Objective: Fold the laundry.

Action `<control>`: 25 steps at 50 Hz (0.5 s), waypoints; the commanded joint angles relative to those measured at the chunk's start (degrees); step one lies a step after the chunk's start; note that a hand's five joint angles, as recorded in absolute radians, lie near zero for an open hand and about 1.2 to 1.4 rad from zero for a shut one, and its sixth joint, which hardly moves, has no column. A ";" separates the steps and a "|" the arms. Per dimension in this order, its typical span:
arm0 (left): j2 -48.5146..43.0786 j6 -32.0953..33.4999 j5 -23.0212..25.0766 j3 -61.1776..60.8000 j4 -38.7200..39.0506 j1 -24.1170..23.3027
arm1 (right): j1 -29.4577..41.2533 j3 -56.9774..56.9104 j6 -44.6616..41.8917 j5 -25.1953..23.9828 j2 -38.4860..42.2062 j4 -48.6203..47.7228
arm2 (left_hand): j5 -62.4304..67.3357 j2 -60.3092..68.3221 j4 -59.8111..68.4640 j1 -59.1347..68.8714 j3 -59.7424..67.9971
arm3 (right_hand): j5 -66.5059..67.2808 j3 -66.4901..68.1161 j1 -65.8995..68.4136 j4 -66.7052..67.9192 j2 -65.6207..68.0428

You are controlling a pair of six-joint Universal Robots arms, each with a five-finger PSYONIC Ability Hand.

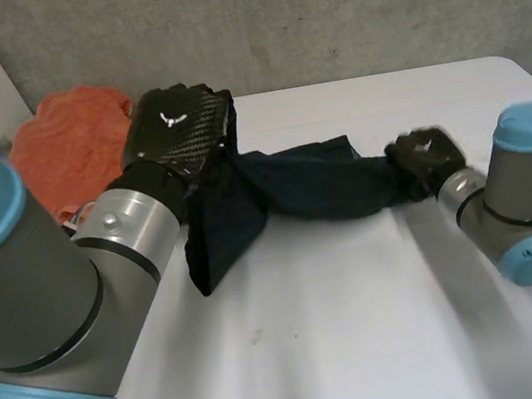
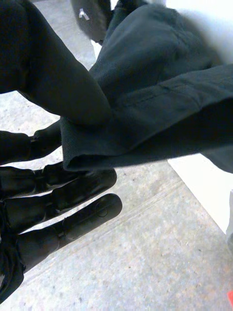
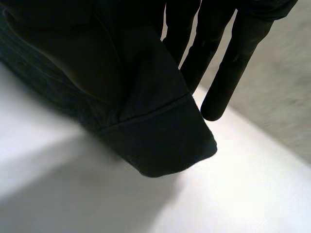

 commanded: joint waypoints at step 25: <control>-19.04 0.78 3.68 6.72 -2.05 4.47 | -0.58 -18.01 -6.47 5.78 0.03 16.56 | 12.67 11.43 11.38 14.44 11.94 | -53.22 -54.59 -51.63 -55.60 -54.67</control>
